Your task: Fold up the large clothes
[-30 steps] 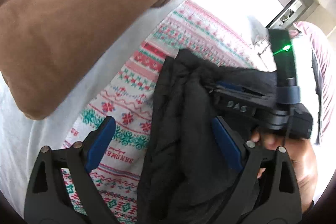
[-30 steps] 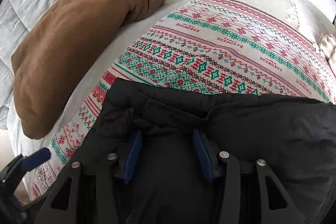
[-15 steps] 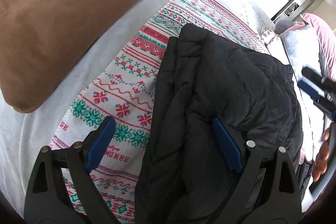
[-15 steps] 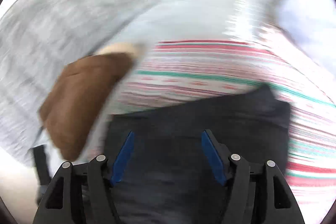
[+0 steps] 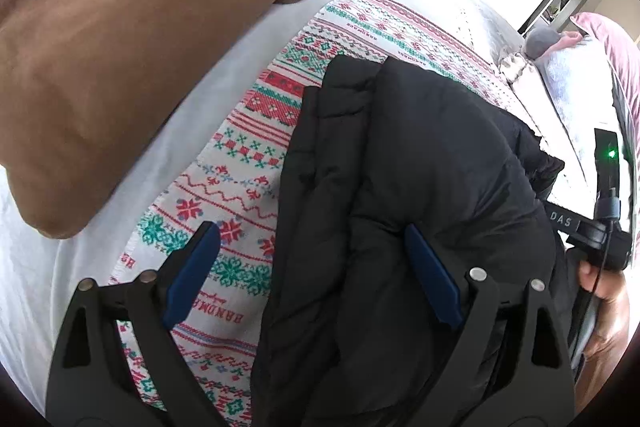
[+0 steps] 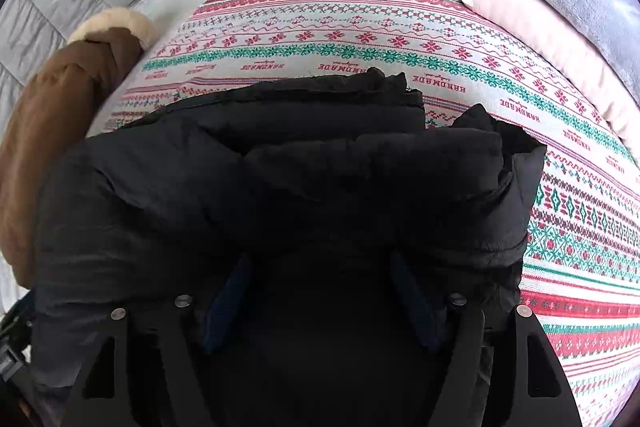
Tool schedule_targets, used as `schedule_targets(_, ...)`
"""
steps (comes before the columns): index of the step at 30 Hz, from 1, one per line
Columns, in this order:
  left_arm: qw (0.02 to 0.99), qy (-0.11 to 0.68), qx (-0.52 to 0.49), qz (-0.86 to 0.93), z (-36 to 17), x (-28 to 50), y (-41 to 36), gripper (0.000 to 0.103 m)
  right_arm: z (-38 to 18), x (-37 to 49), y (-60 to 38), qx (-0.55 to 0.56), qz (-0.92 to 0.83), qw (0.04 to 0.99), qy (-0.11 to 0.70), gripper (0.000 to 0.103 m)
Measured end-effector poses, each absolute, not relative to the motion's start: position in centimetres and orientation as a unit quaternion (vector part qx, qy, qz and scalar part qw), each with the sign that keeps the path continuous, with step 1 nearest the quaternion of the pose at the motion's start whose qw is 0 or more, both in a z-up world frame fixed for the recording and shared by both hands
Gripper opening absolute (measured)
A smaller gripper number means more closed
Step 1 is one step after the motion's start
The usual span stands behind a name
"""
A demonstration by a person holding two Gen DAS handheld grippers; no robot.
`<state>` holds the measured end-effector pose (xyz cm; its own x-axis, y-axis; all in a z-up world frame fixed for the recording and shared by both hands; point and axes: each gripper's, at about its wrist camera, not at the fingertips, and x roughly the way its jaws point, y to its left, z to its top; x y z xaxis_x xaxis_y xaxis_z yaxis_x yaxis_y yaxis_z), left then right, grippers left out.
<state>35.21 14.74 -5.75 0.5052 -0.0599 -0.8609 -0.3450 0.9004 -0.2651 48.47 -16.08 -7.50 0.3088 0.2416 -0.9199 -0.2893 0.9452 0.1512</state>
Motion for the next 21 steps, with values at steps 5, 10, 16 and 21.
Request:
schedule_targets(5,0.844,0.493,-0.195,0.083,-6.1,35.1,14.5,0.093,-6.5,47.4,-16.6,-0.016,0.158,0.828,0.538,0.074)
schedule_targets(10,0.841,0.497,-0.198,0.079,-6.2,35.1,14.4,0.093,-1.3,41.0,-21.6,0.069,0.190,0.855,0.478,0.074)
schedule_targets(16,0.840,0.497,-0.202,0.076,-5.9,34.9,14.4,0.093,-1.9,32.4,-26.6,0.100,0.213,0.833,0.501,0.077)
schedule_targets(21,0.849,0.486,-0.195,0.071,-5.1,33.5,14.0,0.093,-4.4,28.9,-28.5,0.116,0.217,0.837,0.488,0.077)
